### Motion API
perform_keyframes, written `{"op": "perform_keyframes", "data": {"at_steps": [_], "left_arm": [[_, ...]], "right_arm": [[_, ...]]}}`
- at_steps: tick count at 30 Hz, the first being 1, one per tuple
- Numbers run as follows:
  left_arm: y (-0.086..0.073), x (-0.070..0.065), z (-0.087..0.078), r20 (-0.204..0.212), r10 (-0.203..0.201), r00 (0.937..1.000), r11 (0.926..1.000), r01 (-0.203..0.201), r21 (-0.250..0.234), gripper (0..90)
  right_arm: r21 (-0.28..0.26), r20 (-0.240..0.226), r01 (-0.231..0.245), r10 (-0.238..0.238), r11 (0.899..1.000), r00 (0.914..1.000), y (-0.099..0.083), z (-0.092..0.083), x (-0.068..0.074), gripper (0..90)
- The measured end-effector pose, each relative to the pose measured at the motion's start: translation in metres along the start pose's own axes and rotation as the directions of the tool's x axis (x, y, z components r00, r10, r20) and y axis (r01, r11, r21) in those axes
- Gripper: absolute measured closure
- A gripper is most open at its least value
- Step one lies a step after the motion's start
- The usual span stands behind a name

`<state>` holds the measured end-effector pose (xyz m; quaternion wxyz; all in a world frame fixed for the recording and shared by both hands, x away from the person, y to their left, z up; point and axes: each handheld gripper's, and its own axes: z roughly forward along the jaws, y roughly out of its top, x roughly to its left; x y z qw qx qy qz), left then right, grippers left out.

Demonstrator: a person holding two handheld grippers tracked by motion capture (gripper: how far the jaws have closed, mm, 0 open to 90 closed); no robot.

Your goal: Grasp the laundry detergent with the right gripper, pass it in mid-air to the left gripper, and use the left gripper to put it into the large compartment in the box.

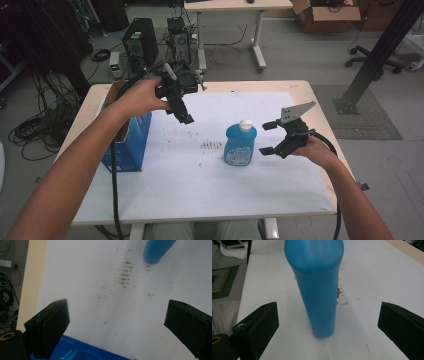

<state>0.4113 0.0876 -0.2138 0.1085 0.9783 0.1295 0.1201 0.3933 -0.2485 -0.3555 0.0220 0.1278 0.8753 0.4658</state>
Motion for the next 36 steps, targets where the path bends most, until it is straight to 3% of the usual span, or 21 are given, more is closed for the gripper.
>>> {"op": "perform_keyframes", "data": {"at_steps": [12, 36], "left_arm": [[0.000, 0.001, 0.000, 0.001, 0.000, 1.0000, 1.0000, 0.000, 0.004, 6.2], [0.000, 0.001, 0.001, -0.005, -0.001, 1.0000, 1.0000, 0.001, 0.004, 6.3]], "right_arm": [[-0.028, -0.001, -0.011, 0.011, 1.000, 0.9999, -0.009, 0.006, 0.001, 3.3], [-0.048, -0.012, 0.017, -0.017, 0.999, 0.9998, -0.007, 0.034, 0.004, 3.5]]}}
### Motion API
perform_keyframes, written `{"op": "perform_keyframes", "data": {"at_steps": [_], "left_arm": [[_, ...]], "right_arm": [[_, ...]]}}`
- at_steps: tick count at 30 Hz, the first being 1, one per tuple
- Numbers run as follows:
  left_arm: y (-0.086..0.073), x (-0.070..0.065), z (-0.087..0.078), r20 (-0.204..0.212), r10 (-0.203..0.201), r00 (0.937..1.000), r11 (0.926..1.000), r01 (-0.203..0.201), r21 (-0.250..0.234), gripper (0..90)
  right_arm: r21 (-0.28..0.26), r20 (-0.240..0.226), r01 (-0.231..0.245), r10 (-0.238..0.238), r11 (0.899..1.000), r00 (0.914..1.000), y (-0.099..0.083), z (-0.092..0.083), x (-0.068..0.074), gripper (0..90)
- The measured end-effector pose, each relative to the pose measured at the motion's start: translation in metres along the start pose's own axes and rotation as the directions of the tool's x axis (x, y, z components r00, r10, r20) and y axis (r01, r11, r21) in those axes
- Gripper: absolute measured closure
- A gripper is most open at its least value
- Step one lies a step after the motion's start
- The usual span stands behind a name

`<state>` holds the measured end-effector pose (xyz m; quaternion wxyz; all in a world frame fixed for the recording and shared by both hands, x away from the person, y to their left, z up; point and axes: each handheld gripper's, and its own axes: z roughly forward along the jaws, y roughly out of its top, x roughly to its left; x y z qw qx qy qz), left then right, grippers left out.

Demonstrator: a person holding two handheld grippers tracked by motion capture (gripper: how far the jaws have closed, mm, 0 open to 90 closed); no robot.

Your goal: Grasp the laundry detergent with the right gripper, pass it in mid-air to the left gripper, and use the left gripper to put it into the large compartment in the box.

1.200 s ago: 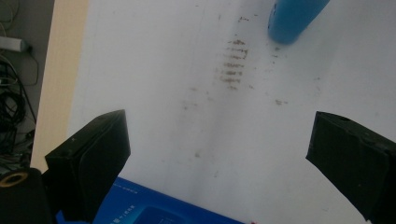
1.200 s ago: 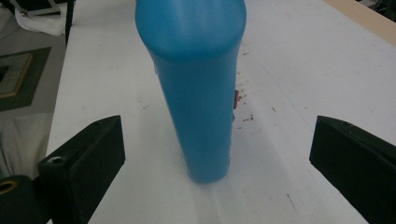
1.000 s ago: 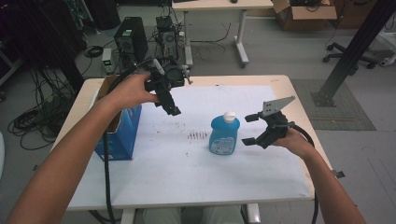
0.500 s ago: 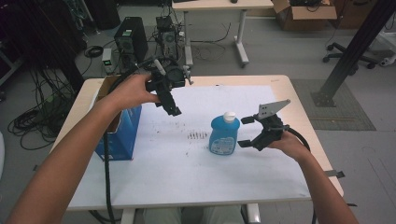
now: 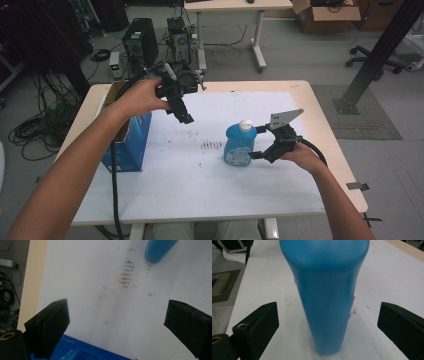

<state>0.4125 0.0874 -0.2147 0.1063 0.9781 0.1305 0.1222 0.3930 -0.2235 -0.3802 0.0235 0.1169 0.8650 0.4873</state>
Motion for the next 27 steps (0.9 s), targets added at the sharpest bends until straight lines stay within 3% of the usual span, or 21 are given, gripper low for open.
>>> {"op": "perform_keyframes", "data": {"at_steps": [27], "left_arm": [[0.000, 0.000, 0.000, -0.002, -0.002, 1.0000, 1.0000, 0.002, -0.006, 6.3]], "right_arm": [[-0.055, 0.005, 0.013, -0.013, 0.998, 0.9999, -0.003, 0.023, 0.002, 5.5]]}}
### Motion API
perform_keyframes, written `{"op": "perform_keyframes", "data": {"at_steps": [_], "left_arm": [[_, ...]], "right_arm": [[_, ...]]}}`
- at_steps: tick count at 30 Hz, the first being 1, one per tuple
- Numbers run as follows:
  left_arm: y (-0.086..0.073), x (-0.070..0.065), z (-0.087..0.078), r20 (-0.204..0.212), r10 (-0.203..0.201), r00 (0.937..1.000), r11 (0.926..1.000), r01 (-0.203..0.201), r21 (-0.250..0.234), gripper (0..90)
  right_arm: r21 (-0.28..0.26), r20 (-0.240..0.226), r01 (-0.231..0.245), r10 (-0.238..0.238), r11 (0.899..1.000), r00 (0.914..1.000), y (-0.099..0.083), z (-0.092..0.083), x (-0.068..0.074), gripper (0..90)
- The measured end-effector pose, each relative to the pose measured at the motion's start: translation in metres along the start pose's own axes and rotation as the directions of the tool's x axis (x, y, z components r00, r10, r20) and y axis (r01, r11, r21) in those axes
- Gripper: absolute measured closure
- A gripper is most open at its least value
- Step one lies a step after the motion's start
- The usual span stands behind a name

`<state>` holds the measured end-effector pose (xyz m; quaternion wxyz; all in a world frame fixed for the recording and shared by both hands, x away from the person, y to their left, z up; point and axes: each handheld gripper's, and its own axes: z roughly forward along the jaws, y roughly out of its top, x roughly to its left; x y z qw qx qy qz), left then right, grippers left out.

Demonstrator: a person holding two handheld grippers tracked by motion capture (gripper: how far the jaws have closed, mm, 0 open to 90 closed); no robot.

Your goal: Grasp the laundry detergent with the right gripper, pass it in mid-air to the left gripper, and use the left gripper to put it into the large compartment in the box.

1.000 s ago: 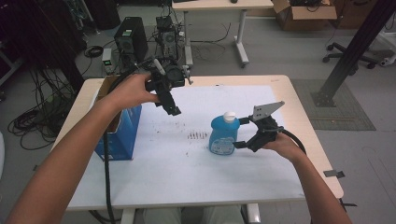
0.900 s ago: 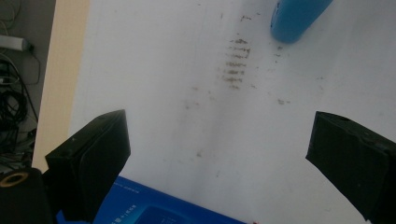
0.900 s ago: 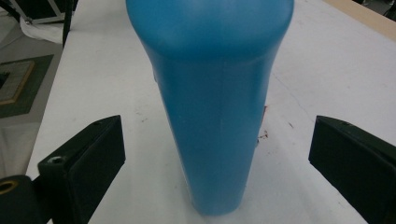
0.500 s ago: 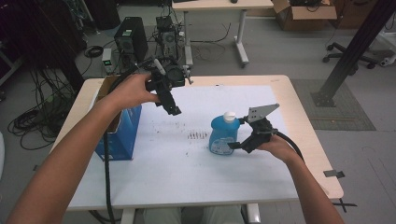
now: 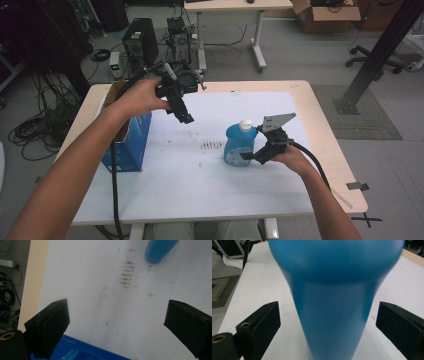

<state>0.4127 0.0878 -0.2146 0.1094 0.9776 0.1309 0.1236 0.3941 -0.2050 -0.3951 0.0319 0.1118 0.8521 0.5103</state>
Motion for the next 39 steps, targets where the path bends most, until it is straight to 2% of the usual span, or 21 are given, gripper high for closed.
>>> {"op": "perform_keyframes", "data": {"at_steps": [11, 21, 39], "left_arm": [[-0.0010, 0.0005, -0.0006, -0.005, -0.004, 1.0000, 1.0000, 0.004, 0.002, 6.4], [0.0008, 0.0007, 0.0007, -0.003, -0.003, 1.0000, 1.0000, 0.003, 0.002, 6.6], [0.0005, 0.0014, 0.0008, -0.005, -0.002, 1.0000, 1.0000, 0.002, 0.004, 6.8]], "right_arm": [[-0.016, -0.008, -0.002, 0.002, 1.000, 1.0000, -0.0009, 0.0067, -0.0005, 8.3], [-0.034, -0.025, 0.002, -0.003, 0.999, 0.9997, -0.0018, 0.0049, -0.0012, 19.1], [-0.043, -0.031, 0.012, -0.013, 0.999, 0.9994, -0.0021, 0.0033, -0.0024, 29.4]]}}
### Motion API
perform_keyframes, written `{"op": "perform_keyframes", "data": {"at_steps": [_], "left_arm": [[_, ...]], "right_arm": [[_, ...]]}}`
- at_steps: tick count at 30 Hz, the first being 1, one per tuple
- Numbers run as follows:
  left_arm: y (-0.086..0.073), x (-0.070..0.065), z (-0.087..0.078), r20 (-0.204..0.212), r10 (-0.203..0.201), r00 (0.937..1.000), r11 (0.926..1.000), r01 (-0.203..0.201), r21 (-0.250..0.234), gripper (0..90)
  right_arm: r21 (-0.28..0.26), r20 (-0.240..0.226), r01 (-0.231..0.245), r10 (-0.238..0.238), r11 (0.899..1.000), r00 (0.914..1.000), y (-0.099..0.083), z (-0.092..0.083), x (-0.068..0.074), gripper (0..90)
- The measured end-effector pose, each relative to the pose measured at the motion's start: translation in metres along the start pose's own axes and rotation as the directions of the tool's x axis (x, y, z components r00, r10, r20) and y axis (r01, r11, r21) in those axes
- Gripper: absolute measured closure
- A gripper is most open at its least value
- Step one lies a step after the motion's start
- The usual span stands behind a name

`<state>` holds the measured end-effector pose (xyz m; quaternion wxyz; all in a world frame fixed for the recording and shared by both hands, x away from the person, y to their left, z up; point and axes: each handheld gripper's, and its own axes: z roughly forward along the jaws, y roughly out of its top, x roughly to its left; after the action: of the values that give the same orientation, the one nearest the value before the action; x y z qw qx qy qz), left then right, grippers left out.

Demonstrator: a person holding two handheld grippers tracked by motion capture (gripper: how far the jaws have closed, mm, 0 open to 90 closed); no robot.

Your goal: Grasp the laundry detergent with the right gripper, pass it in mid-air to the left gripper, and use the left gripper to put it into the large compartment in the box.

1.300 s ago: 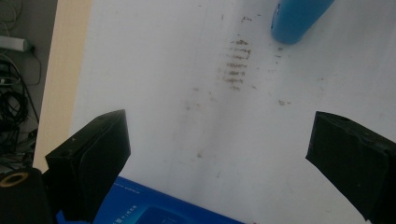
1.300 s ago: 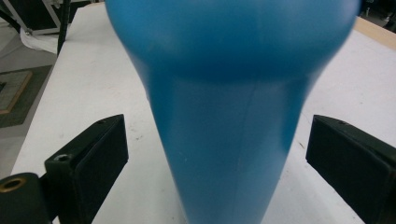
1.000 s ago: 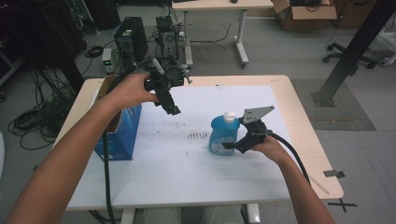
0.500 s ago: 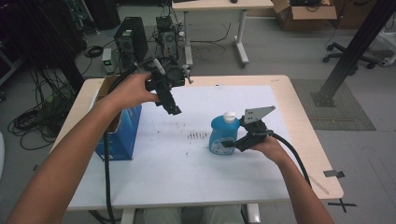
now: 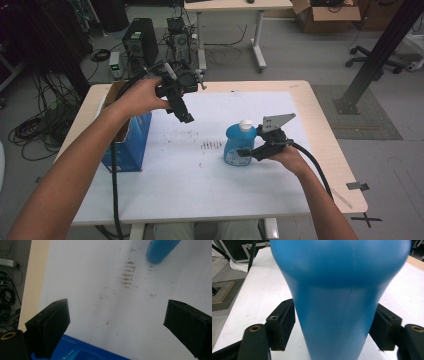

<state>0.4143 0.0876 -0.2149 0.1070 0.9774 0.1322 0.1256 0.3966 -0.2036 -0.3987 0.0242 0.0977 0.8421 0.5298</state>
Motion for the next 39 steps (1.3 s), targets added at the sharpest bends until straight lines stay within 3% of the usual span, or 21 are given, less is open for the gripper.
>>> {"op": "perform_keyframes", "data": {"at_steps": [10, 28, 31, 39], "left_arm": [[0.000, 0.000, 0.000, -0.001, -0.001, 1.0000, 1.0000, 0.001, 0.000, 6.7], [-0.002, 0.000, -0.002, -0.008, -0.004, 1.0000, 1.0000, 0.004, 0.002, 6.8], [-0.002, -0.002, -0.004, -0.010, -0.008, 0.9999, 0.9999, 0.008, -0.009, 6.8], [0.000, -0.006, -0.008, -0.016, -0.003, 0.9999, 0.9997, 0.002, -0.023, 6.8]], "right_arm": [[0.007, -0.001, 0.017, -0.017, 1.000, 0.9999, 0.000, 0.001, 0.001, 39.1], [-0.004, 0.011, 0.029, -0.029, 1.000, 0.9995, 0.000, 0.000, 0.001, 44.5], [-0.017, 0.006, 0.017, -0.017, 1.000, 0.9998, 0.001, -0.003, 0.000, 44.9], [-0.041, 0.036, 0.039, -0.037, 0.998, 0.9987, 0.016, -0.020, 0.003, 45.0]]}}
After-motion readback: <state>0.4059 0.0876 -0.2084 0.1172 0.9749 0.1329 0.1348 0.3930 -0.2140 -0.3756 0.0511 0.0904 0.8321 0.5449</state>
